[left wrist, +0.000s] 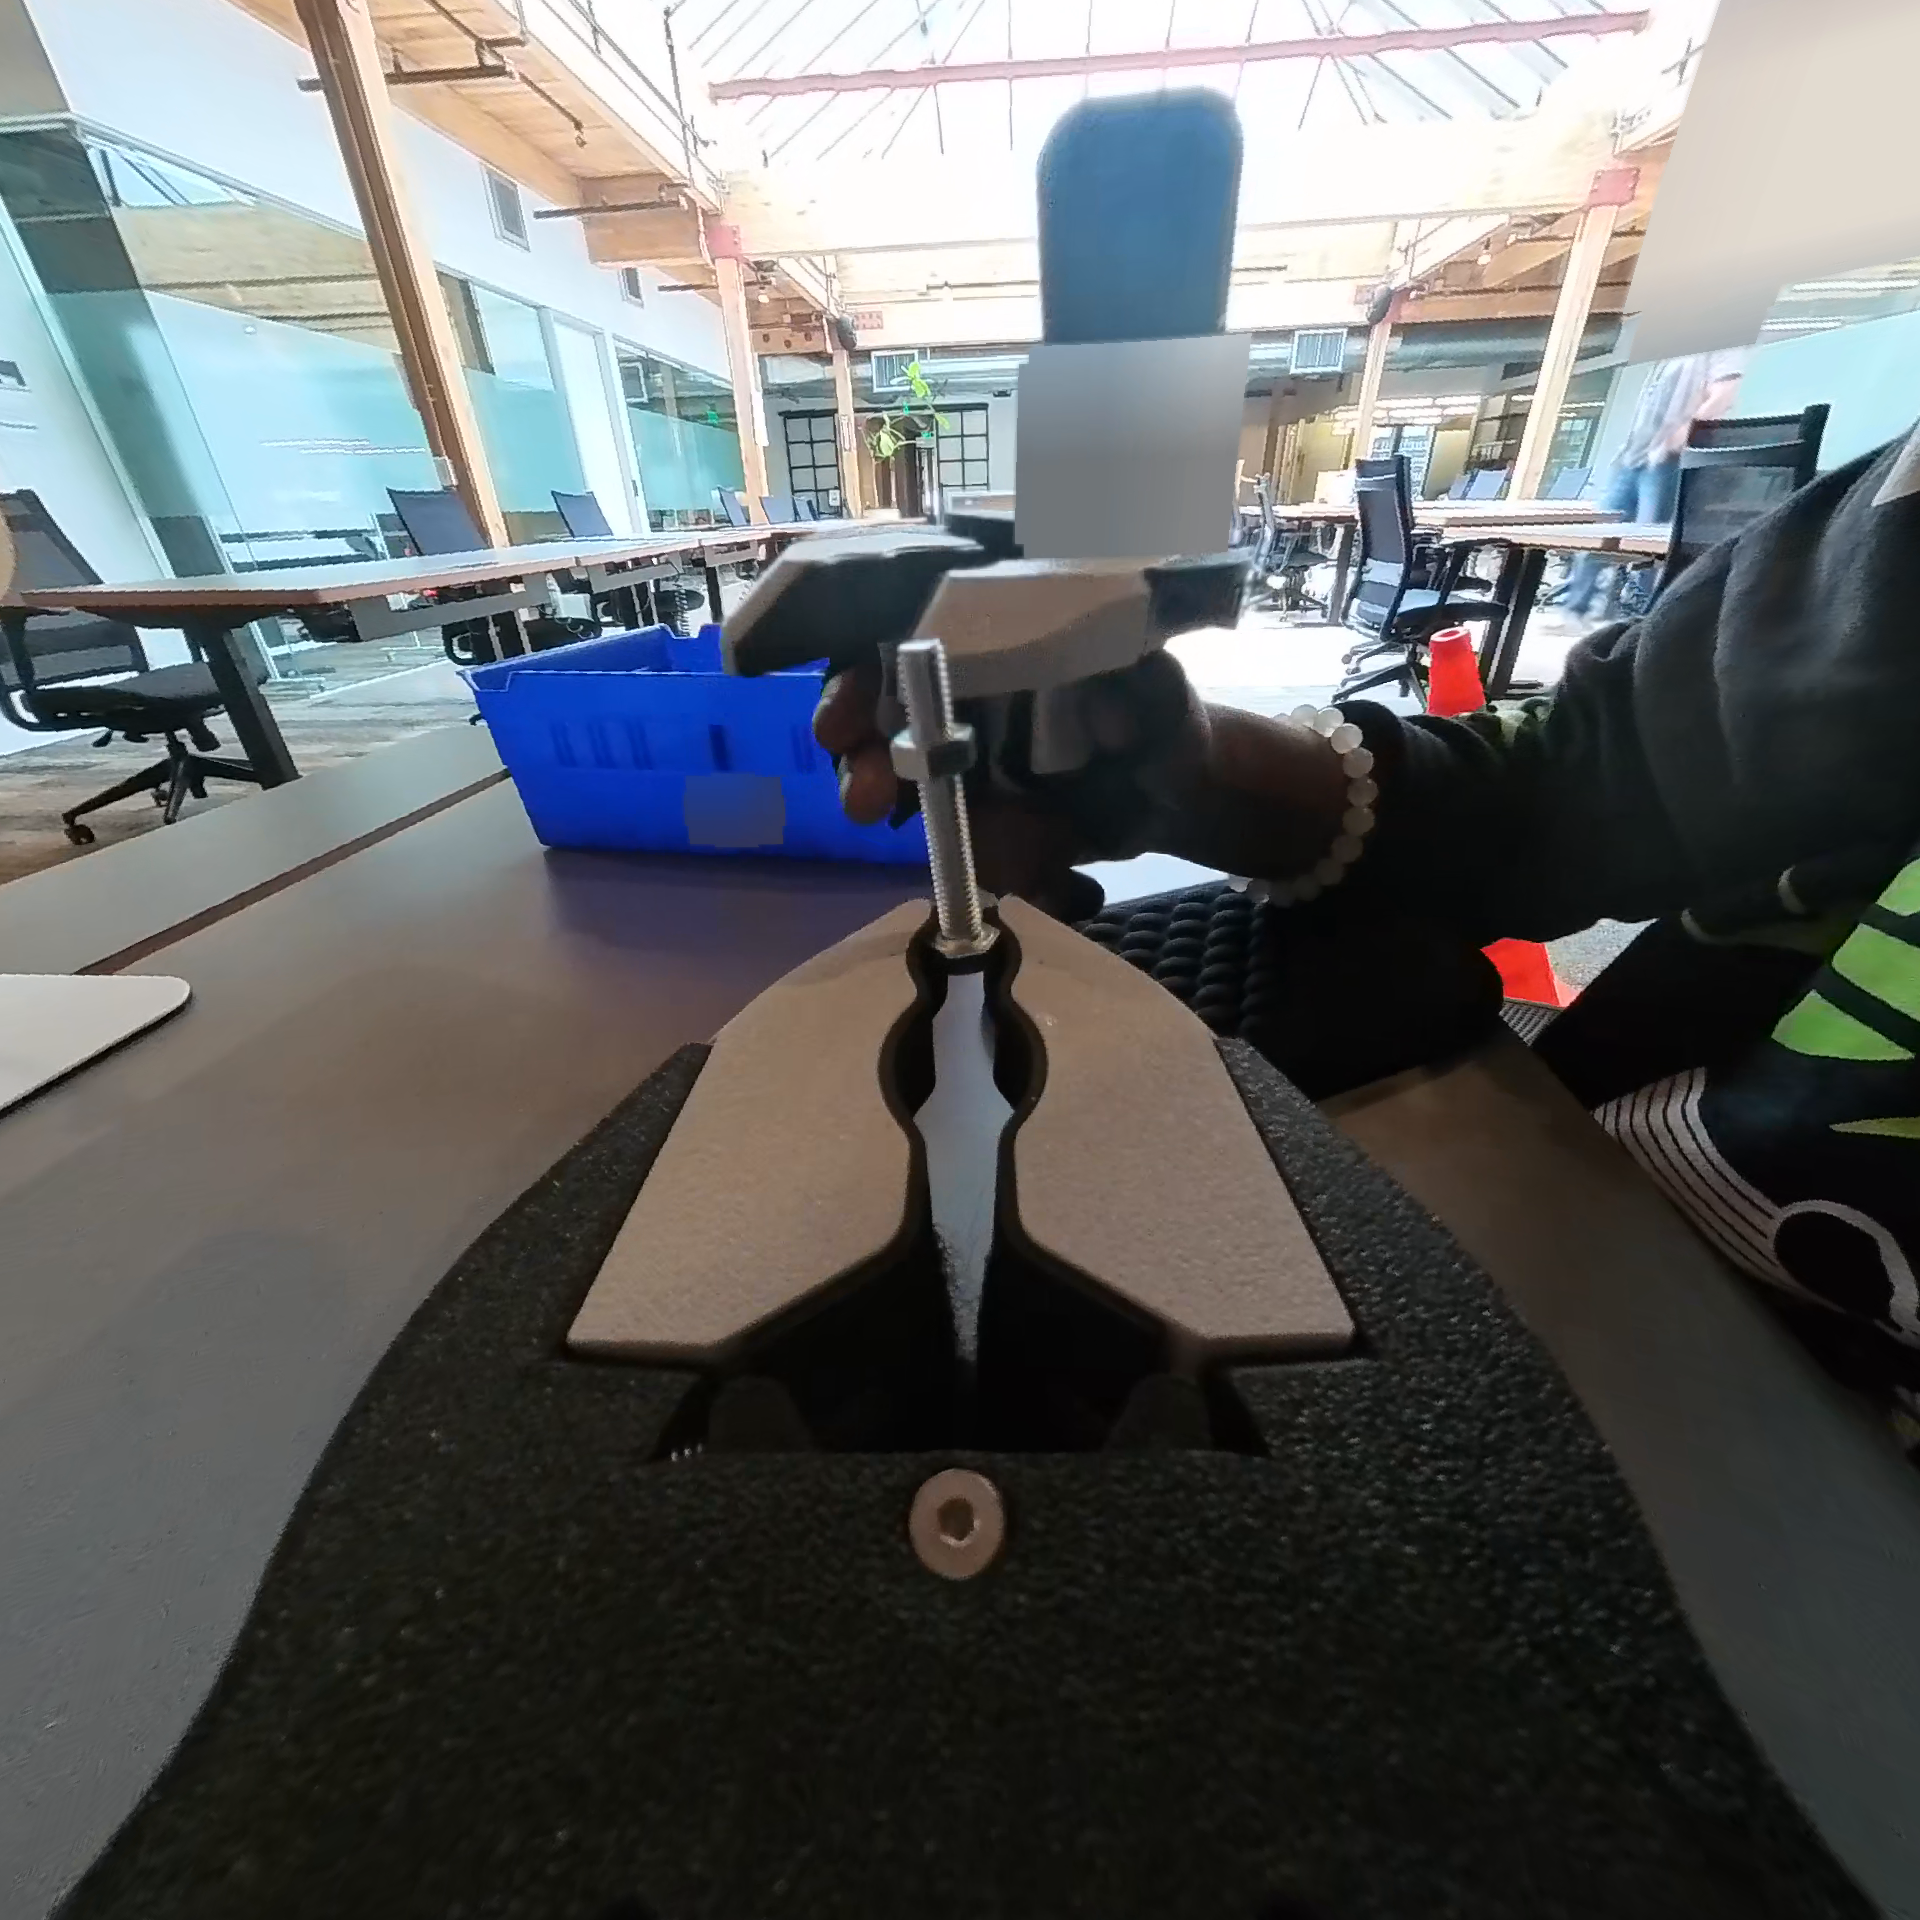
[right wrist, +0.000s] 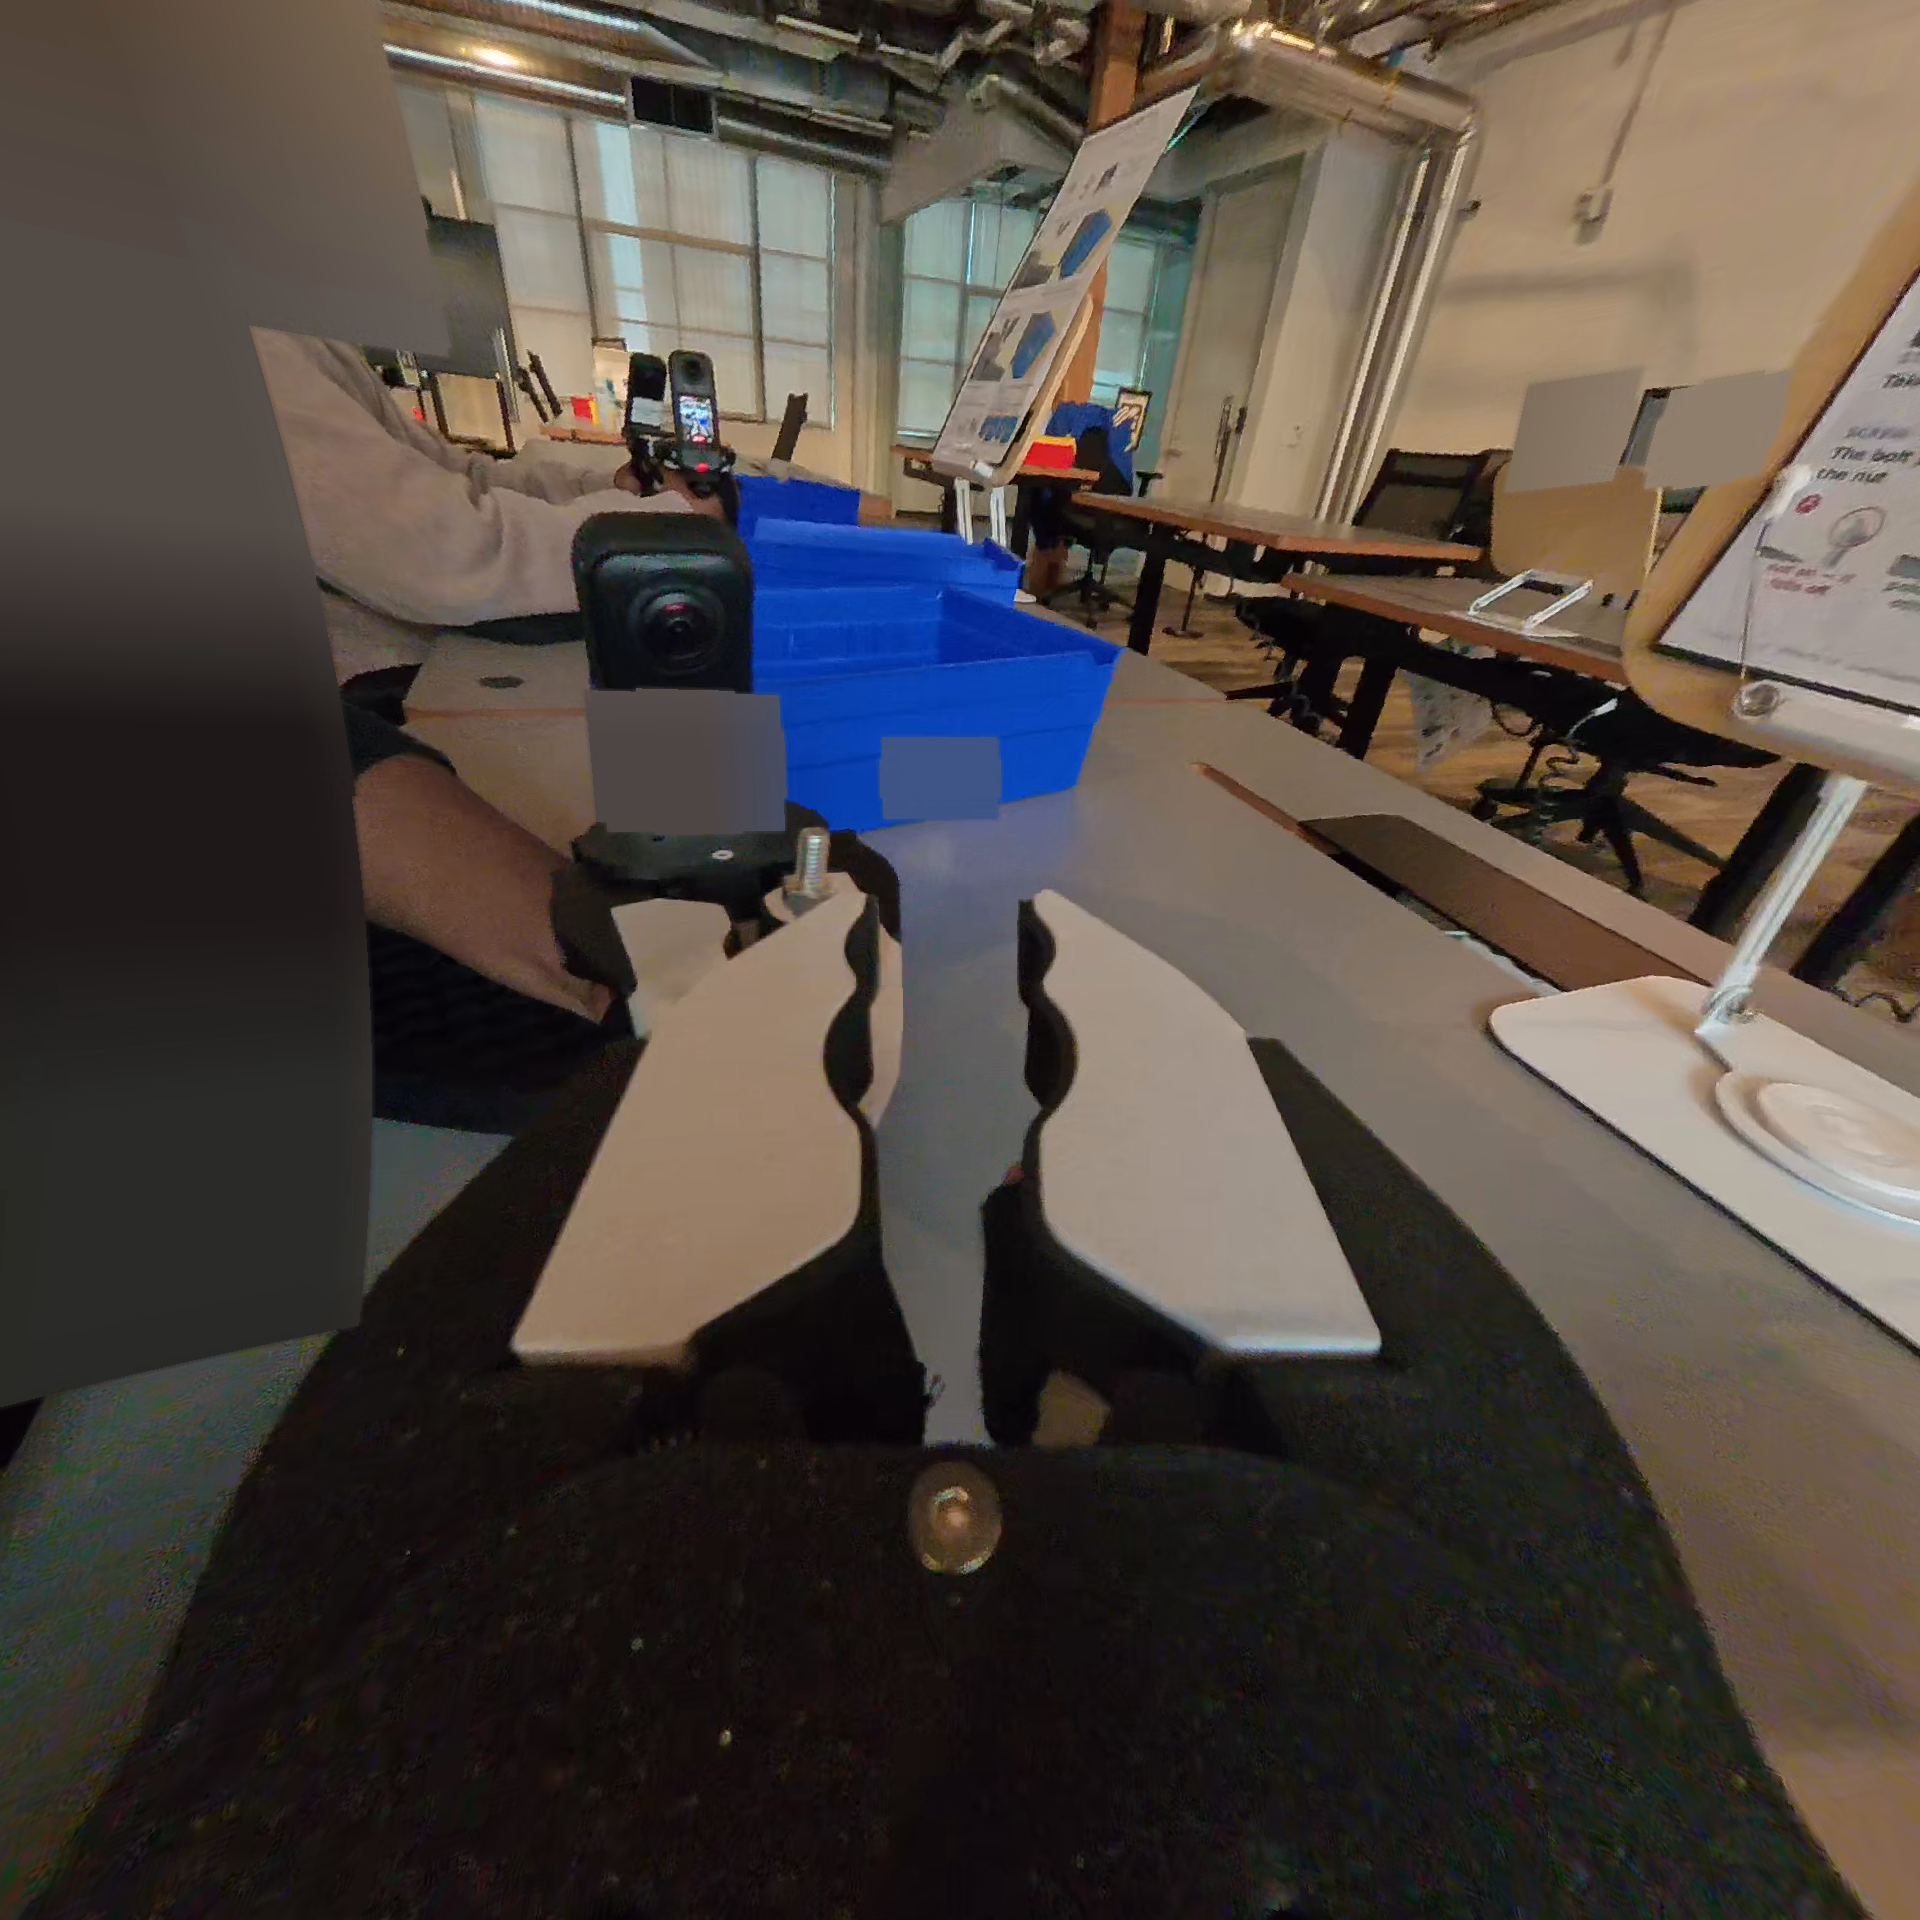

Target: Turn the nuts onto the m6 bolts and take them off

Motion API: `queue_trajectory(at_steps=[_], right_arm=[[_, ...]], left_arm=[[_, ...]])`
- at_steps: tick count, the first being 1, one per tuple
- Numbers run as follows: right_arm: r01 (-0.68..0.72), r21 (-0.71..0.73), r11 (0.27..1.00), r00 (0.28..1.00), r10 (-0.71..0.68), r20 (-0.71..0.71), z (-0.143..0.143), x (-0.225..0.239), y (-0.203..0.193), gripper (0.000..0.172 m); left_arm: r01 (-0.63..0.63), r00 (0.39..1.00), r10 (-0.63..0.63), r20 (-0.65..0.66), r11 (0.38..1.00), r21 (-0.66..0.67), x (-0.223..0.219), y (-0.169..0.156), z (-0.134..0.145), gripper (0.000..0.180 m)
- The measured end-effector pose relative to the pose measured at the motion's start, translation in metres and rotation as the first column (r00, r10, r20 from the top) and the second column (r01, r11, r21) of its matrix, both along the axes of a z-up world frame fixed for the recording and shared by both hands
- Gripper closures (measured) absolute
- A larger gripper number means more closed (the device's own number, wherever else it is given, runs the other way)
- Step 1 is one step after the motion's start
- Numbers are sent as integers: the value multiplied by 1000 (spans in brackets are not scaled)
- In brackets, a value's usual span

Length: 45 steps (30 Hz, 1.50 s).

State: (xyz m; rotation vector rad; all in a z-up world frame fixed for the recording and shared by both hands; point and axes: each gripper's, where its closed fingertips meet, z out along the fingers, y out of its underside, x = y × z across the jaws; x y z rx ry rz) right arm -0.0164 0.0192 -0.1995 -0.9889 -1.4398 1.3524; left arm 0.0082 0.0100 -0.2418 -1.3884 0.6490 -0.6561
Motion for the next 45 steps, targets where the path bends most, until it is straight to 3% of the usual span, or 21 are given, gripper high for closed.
queue_trajectory(at_steps=[7, 15, 23, 28, 31, 36, 42, 45], right_arm=[[-71, 18, 997, 997, 70, 28, -3, -9, -22, 131], [-24, 52, 998, 999, 23, 29, -7, 2, -1, 139], [-76, 79, 994, 996, 72, 51, -8, -8, -22, 133], [-30, 36, 999, 999, 29, 19, -4, 4, 1, 141], [-72, -13, 997, 997, 72, -6, 4, 4, -6, 139], [-93, 23, 995, 996, 93, 16, 2, -6, -24, 132], [-18, 20, 1000, 1000, 18, 13, 0, 2, 1, 138], [-44, -25, 999, 999, 44, -19, 7, 6, 1, 139]], left_arm=[[1, 1000, -1, -16, 1000, 1, 2, 0, -1, 174], [5, 1000, -5, -14, 1000, 5, 2, -1, -1, 175], [5, 1000, -5, -30, 1000, 8, 3, -1, -2, 174], [0, 1000, 0, -15, 1000, 6, 2, 0, -1, 175], [-1, 1000, 1, -22, 1000, 6, 2, 0, -2, 175], [-2, 1000, 2, -27, 1000, 7, 3, 0, -2, 174], [-2, 1000, 2, -25, 1000, 9, 2, -1, -2, 175], [-4, 1000, 4, -19, 1000, 4, 2, 0, -1, 175]])
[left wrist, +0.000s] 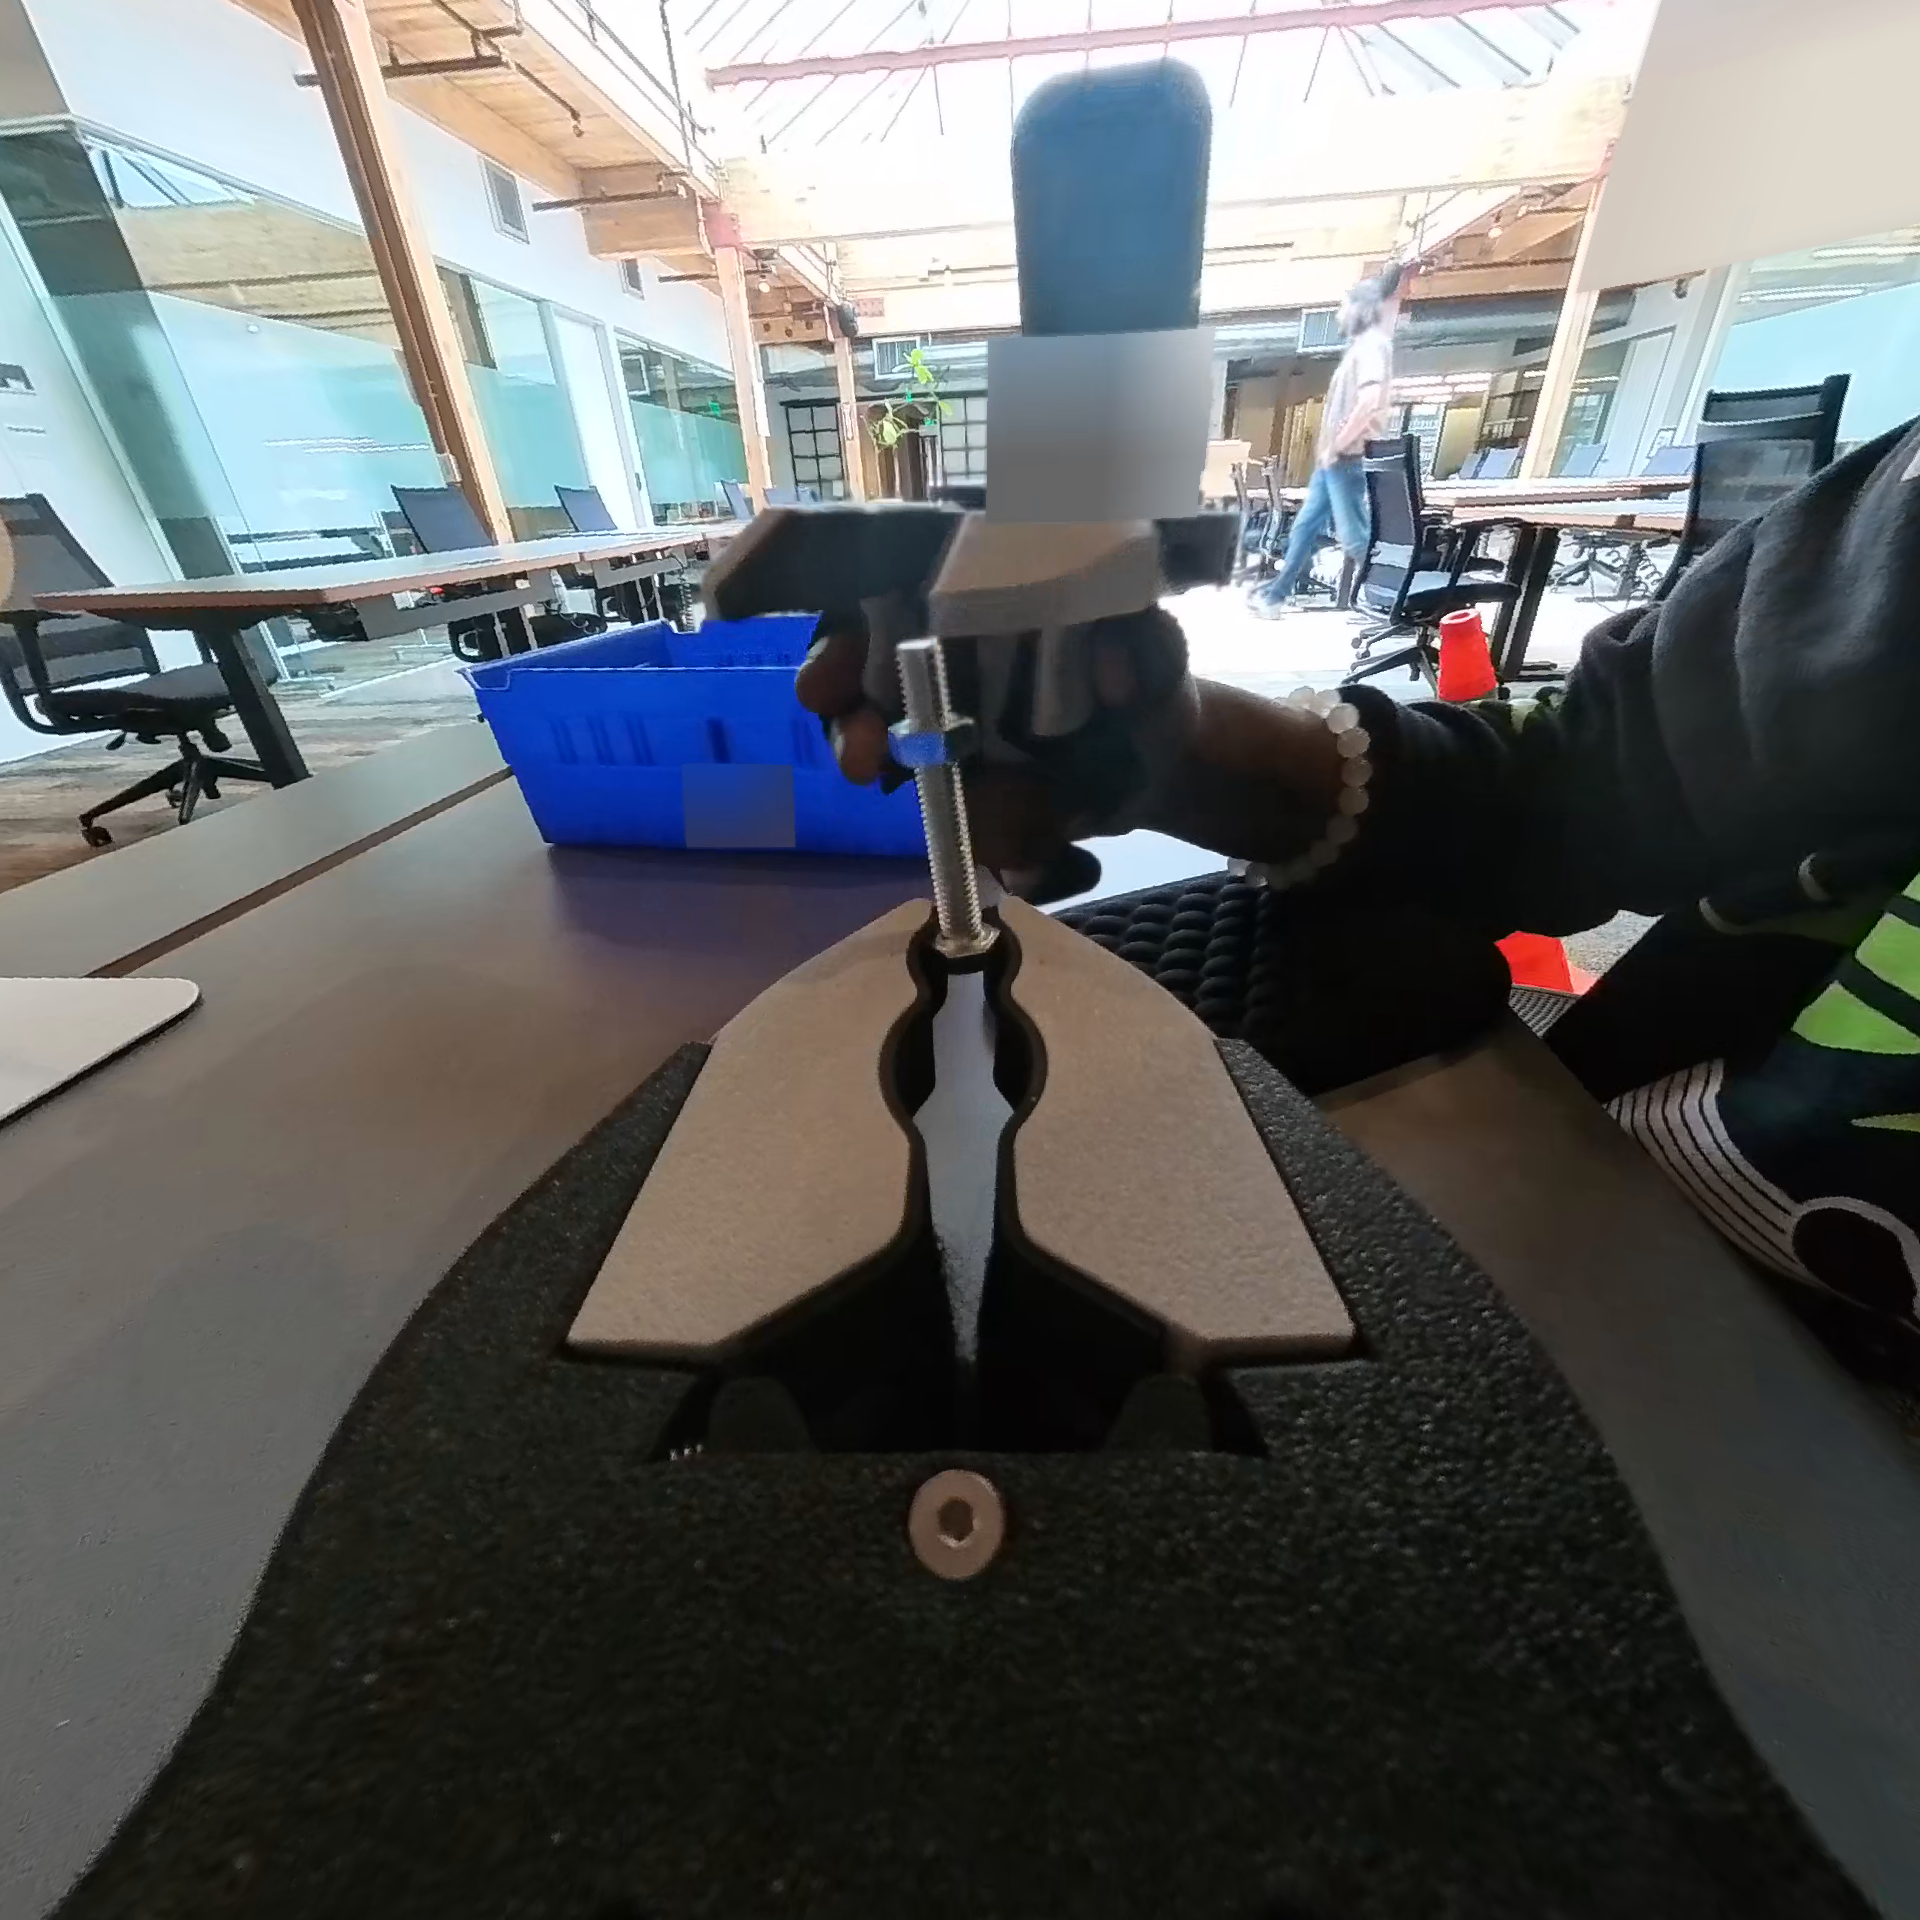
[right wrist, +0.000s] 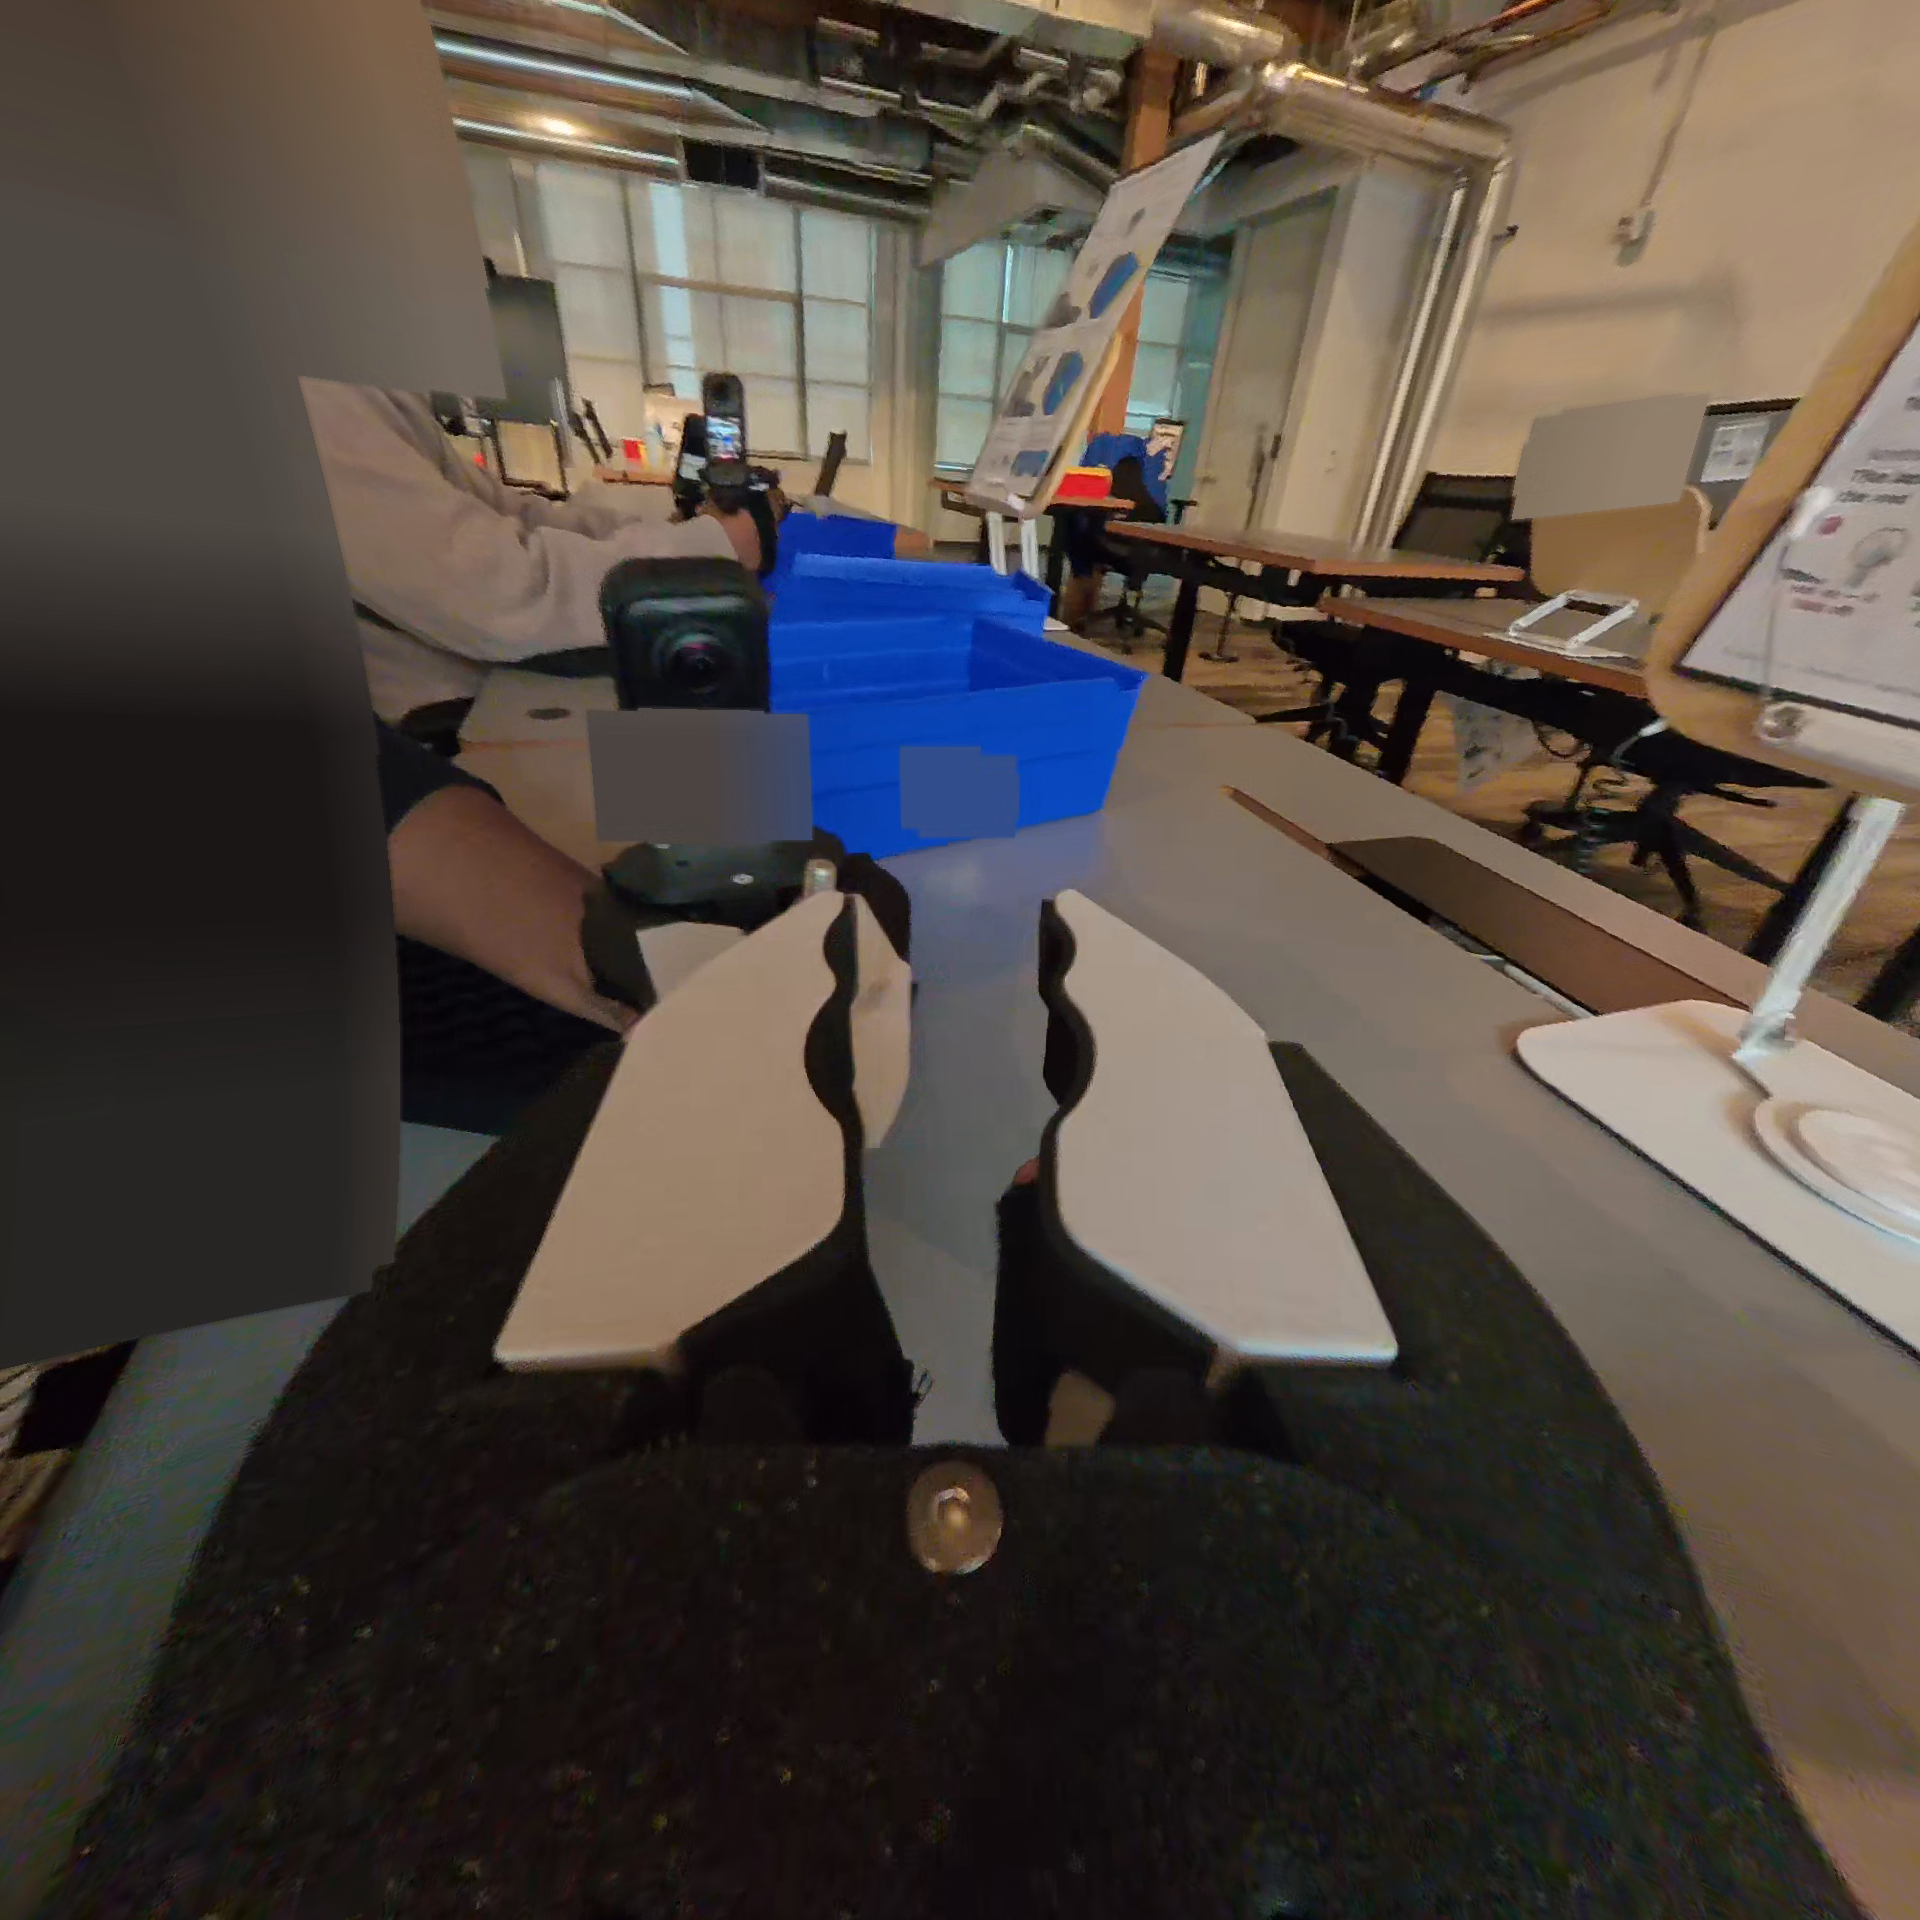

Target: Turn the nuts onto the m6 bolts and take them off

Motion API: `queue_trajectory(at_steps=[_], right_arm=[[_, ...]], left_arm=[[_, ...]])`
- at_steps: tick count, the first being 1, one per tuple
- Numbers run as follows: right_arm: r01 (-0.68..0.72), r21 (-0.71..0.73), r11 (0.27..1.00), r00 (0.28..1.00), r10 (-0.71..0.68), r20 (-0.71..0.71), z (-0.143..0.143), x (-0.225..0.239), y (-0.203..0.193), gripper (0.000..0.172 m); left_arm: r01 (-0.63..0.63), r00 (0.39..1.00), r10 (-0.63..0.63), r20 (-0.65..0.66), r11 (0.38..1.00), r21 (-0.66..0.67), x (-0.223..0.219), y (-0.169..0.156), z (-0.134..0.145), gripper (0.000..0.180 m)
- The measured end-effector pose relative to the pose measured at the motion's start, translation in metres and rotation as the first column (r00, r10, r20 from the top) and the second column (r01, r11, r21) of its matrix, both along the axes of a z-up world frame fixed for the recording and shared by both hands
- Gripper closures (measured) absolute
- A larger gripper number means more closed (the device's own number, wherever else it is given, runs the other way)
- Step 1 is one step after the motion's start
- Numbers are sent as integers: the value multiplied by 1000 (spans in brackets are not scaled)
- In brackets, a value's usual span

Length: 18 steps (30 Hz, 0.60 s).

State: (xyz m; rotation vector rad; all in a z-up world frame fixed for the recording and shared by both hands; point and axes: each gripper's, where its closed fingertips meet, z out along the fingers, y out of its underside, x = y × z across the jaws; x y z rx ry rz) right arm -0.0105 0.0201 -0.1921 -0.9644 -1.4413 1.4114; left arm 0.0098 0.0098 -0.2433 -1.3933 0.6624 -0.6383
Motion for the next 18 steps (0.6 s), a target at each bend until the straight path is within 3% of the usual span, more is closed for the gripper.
queue_trajectory(at_steps=[6, 13, 18], right_arm=[[-39, 73, 997, 998, 35, 61, -11, -15, -24, 130], [20, 41, 999, 999, -22, 37, -10, 0, 8, 137], [-60, 78, 995, 997, 55, 59, -11, -10, -21, 129]], left_arm=[[1, 1000, -1, -18, 1000, 6, 2, -1, -1, 174], [6, 1000, -6, -6, 1000, 5, 1, -2, 0, 175], [6, 1000, -6, -11, 1000, 4, 1, -2, -1, 175]])
